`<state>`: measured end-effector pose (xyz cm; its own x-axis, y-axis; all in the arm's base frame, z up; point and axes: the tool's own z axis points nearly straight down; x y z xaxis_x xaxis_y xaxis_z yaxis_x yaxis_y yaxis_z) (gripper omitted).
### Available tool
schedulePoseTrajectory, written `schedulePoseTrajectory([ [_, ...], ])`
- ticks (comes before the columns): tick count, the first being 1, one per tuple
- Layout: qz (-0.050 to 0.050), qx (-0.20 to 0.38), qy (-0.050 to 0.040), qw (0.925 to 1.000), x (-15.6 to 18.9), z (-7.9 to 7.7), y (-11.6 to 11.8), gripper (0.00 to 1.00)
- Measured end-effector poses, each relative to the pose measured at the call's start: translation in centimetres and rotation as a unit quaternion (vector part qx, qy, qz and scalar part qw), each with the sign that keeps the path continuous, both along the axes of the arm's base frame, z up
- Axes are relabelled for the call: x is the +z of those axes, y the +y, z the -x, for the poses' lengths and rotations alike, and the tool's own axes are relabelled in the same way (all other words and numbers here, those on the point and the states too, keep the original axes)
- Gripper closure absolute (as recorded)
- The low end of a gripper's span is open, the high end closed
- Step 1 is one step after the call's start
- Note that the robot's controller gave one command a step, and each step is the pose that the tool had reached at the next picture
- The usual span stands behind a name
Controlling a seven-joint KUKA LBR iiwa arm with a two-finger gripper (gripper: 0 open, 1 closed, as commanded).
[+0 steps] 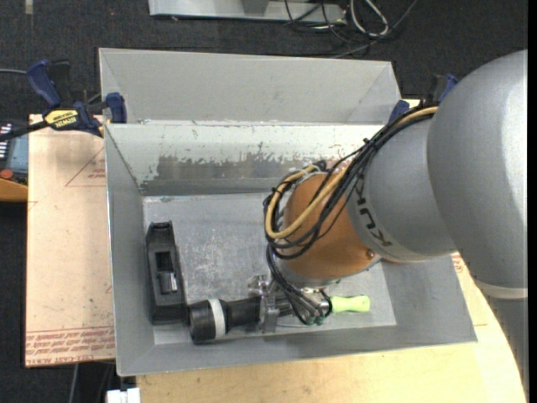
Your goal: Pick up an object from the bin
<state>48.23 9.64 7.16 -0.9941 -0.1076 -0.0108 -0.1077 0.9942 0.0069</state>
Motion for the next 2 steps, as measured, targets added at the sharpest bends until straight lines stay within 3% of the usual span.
schedulePoseTrajectory([
  [1, 0.0, 0.0, 0.0001, 1.0, 0.0, 0.0, 0.0, 1.0],
  [2, 0.0, -0.003, 0.0028, 1.0, 10.8, 0.3, -0.3, 1.0],
])
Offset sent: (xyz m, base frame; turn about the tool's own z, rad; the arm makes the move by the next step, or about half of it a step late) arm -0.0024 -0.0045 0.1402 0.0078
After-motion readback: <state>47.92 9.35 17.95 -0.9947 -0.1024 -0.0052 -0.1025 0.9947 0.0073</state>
